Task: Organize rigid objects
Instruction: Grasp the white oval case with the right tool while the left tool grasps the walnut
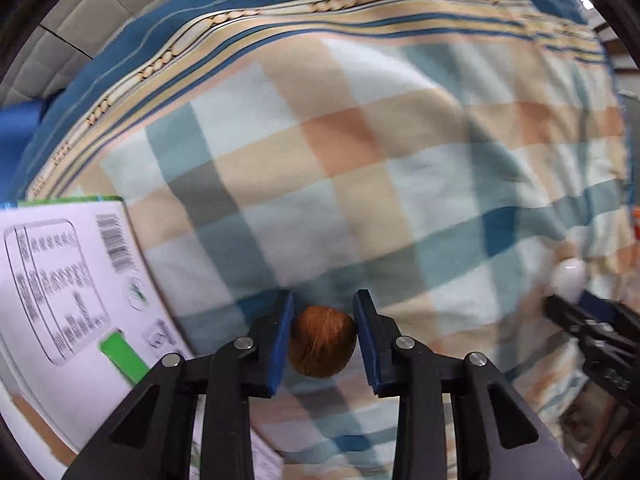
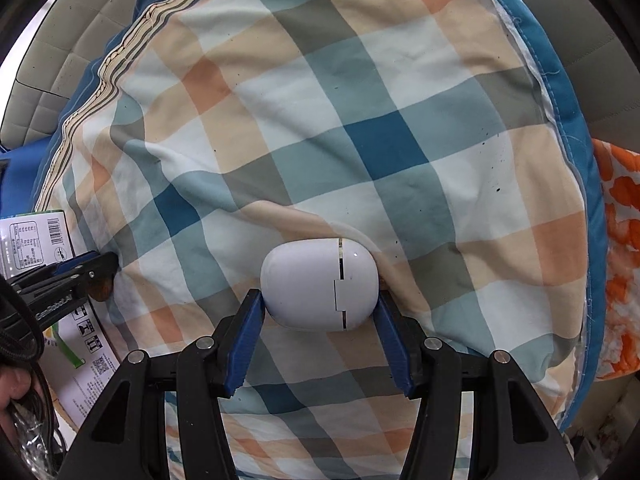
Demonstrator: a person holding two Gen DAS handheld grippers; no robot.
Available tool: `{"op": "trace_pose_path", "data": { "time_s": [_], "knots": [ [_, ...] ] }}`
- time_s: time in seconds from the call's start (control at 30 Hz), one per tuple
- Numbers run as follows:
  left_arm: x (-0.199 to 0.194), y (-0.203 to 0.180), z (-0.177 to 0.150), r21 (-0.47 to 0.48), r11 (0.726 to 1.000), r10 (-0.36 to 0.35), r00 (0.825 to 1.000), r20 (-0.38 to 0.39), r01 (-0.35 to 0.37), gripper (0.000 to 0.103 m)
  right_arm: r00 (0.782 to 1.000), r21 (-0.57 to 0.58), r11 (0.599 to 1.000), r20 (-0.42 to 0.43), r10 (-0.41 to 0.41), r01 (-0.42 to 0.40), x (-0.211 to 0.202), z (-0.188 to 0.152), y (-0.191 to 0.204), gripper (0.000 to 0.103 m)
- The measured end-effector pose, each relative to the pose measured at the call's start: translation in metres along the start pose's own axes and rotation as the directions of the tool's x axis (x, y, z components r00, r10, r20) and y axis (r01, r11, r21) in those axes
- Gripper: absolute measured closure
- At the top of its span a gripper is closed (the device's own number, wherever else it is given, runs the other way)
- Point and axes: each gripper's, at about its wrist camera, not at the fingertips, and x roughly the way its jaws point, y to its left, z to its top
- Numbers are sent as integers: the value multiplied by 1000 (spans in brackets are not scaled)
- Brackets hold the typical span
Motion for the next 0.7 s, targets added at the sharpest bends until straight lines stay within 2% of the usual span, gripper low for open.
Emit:
{"op": "trace_pose_path", "data": {
  "time_s": [0.07, 0.17, 0.27, 0.3, 0.37, 0.43, 0.7],
  "knots": [
    [-3, -2, -4, -14, 999, -39, 999, 10, 39, 75, 1000, -5, 1000, -5, 1, -1, 4, 4, -3, 44],
    [-2, -5, -7, -21, 998, -54, 998, 15, 54, 74, 1000, -8, 1000, -13, 11, -11, 6, 8, -12, 44],
    [2, -5, -11, -44, 996, -79, 997, 9, 79, 69, 999, 1, 1000, -28, 30, -30, 13, 23, -18, 43],
    [8, -16, -20, -48, 995, -85, 996, 11, 85, 68, 999, 6, 999, -32, 37, -37, 14, 25, -20, 43],
    [8, -18, -22, -49, 994, -97, 995, 14, 98, 57, 998, 14, 999, -36, 48, -48, 13, 30, -24, 43],
    [9, -19, -27, -54, 993, -104, 994, 26, 105, 35, 998, 14, 999, -36, 50, -50, 14, 30, -26, 43],
    [13, -29, -40, -23, 995, -92, 996, 21, 93, 35, 998, 29, 999, -43, 41, -40, 15, 40, -23, 43]
  ]
}}
